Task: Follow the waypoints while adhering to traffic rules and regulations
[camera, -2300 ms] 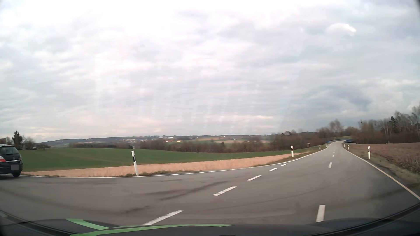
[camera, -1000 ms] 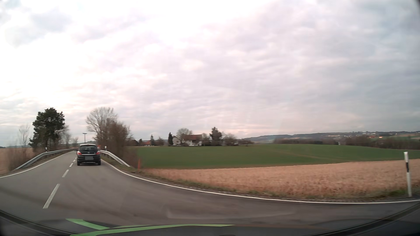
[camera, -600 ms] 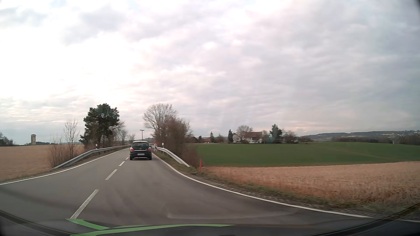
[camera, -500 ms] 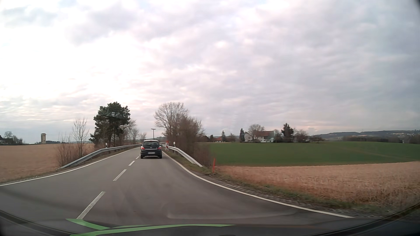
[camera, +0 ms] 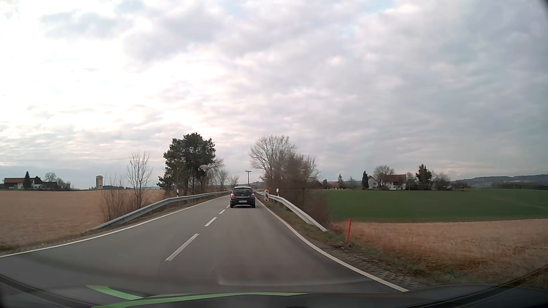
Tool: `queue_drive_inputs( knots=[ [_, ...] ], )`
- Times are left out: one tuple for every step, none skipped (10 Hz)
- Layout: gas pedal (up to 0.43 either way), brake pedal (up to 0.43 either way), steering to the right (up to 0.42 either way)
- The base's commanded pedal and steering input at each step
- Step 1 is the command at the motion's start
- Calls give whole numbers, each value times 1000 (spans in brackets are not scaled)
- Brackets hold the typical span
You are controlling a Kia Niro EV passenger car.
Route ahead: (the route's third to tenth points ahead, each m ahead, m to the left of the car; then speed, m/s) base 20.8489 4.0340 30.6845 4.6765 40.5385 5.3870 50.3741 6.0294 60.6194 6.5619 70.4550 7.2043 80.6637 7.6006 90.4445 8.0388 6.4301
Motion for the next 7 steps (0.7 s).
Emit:
queue_drive_inputs(
  knots=[
    [331,0,-116],
    [331,0,-106],
    [331,0,-103],
    [331,0,-101],
    [350,0,-84],
    [358,0,-62],
    [358,0,-36]
  ],
)
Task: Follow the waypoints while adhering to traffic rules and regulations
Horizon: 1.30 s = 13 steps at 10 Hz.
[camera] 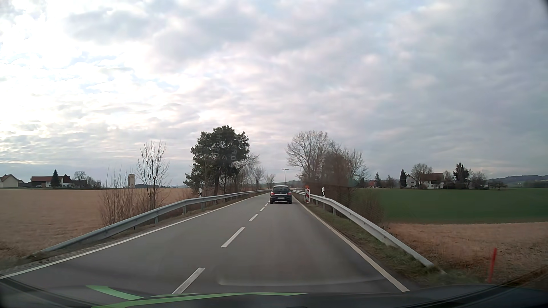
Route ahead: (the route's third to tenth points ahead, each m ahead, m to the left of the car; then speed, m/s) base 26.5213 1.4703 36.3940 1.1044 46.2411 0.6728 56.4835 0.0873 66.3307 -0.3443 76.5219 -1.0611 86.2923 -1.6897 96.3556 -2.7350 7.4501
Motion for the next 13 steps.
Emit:
queue_drive_inputs(
  knots=[
    [358,0,-16],
    [358,0,-9],
    [358,0,-2],
    [378,0,4],
    [378,0,7],
    [378,0,7],
    [390,0,7],
    [390,0,7],
    [390,0,8],
    [390,0,9],
    [398,0,11],
    [398,0,14],
    [398,0,14]
  ],
)
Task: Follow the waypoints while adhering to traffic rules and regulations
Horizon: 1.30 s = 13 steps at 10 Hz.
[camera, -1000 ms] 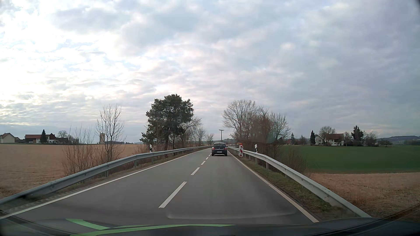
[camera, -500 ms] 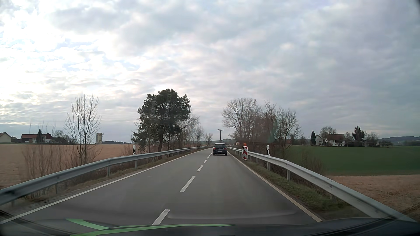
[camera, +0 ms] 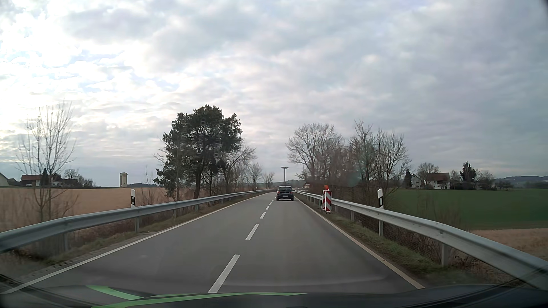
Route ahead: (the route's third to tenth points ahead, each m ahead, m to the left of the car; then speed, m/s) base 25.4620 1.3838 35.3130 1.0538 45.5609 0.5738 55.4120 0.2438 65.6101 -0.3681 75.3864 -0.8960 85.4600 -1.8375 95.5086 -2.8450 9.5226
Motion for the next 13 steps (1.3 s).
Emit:
queue_drive_inputs(
  knots=[
    [398,0,13],
    [398,0,13],
    [398,0,11],
    [398,0,11],
    [398,0,11],
    [398,0,10],
    [398,0,8],
    [398,0,6],
    [409,0,6],
    [409,0,6],
    [409,0,6],
    [409,0,6],
    [409,0,5]
  ],
)
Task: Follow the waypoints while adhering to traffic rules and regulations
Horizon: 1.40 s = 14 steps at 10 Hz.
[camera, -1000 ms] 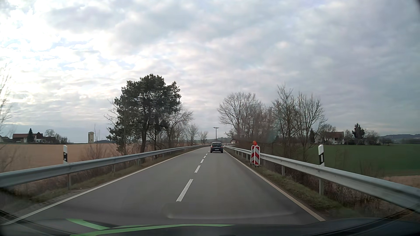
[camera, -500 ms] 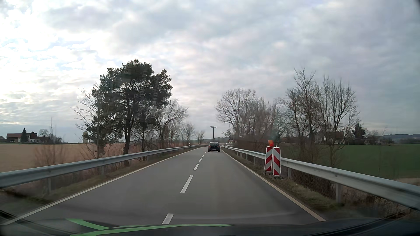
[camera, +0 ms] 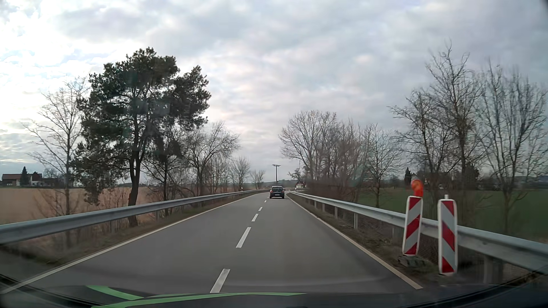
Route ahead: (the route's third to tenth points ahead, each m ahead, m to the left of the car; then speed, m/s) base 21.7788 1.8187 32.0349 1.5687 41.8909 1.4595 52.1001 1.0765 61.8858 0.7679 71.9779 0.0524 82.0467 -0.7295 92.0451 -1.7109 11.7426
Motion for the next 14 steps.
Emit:
queue_drive_inputs(
  knots=[
    [409,0,5],
    [409,0,4],
    [409,0,3],
    [409,0,1],
    [409,0,1],
    [409,0,1],
    [409,0,1],
    [409,0,0],
    [409,0,0],
    [409,0,0],
    [409,0,0],
    [398,0,0],
    [390,0,0],
    [390,0,0]
  ],
)
